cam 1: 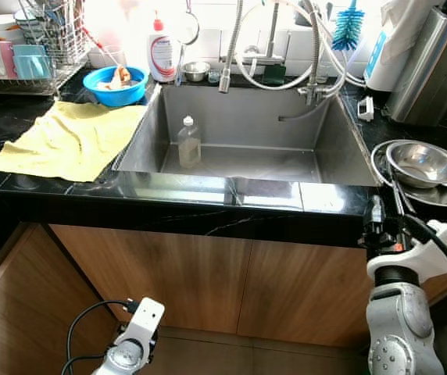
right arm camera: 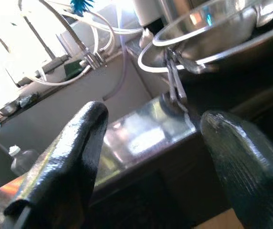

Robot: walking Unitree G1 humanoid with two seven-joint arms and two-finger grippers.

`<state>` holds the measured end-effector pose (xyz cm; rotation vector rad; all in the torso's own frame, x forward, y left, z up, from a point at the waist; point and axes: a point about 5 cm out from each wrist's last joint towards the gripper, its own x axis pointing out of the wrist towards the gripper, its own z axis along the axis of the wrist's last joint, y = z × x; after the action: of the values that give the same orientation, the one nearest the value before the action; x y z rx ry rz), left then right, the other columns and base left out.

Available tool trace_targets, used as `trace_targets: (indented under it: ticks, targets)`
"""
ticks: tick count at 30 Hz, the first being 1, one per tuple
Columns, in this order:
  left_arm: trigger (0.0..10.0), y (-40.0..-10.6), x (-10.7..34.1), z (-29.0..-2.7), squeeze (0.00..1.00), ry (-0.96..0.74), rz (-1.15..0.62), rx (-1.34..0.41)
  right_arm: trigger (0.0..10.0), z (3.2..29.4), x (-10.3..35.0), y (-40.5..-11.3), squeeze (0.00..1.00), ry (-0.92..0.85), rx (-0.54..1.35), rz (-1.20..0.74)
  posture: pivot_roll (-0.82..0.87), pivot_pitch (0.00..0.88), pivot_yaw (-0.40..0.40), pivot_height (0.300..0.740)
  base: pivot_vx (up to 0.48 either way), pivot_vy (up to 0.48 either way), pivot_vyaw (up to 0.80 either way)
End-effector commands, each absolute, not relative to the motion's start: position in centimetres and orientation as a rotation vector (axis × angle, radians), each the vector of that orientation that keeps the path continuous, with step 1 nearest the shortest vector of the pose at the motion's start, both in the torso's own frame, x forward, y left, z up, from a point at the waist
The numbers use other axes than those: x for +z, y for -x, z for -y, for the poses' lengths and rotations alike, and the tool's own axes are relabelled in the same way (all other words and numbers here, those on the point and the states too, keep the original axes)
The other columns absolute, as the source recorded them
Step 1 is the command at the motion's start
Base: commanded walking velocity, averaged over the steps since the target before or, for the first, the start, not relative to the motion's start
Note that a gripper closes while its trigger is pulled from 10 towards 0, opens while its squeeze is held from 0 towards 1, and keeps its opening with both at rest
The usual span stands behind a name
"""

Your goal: Kitchen organization

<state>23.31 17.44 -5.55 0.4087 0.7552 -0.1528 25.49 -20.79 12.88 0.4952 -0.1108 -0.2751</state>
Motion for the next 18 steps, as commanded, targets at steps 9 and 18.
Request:
trace_targets:
  ticks: [9, 18]
  targets:
    - [10.0, -23.3, -5.6, -17.9, 0.0, -0.414, -0.769, -0.137, 10.0, 21.1, 13.1, -25.8, 0.0, -0.56, -0.29, 0.14, -0.07, 0.0, -0.014, 0.74, 0.0, 0.0, 0.0]
    - [10.0, -23.3, -5.6, -17.9, 0.0, -0.416, -0.767, -0.134, 10.0, 21.4, 13.8, -26.2, 0.0, -0.609, -0.279, 0.184, -0.06, 0.0, -0.015, 0.74, 0.0, 0.0, 0.0]
